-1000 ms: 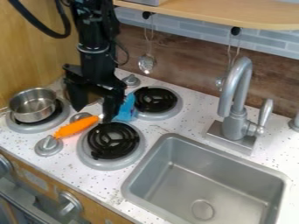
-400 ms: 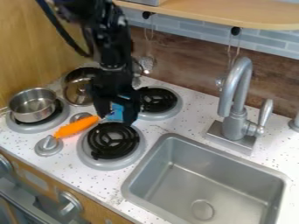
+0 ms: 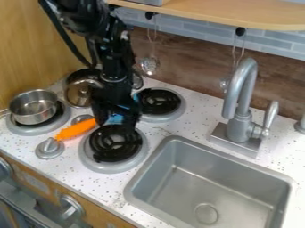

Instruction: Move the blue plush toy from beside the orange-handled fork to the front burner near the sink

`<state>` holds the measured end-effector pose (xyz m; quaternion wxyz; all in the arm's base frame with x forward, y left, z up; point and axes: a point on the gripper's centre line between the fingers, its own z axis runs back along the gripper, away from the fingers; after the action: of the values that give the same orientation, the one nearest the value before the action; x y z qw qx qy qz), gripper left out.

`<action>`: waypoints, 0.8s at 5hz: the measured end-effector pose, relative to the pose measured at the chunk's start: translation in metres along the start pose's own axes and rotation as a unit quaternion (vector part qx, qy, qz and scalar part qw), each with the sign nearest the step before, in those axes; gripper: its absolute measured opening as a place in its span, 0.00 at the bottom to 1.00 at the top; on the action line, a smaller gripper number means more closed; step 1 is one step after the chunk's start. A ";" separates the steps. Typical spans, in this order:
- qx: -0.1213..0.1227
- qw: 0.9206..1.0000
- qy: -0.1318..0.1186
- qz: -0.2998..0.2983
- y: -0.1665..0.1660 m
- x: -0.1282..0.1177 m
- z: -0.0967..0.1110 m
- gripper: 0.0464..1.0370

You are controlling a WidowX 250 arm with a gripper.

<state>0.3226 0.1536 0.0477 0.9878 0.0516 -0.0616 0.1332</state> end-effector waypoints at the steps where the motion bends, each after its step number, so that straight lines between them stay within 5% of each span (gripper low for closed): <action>1: 0.004 1.000 -0.006 0.011 0.009 0.001 0.000 0.96; 2: 0.005 1.000 -0.012 0.003 0.013 0.002 -0.001 0.96; 4: 0.008 0.997 -0.077 -0.005 0.019 0.038 0.001 0.96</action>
<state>0.3537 0.1816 0.0559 0.9803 0.0700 -0.1363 0.1244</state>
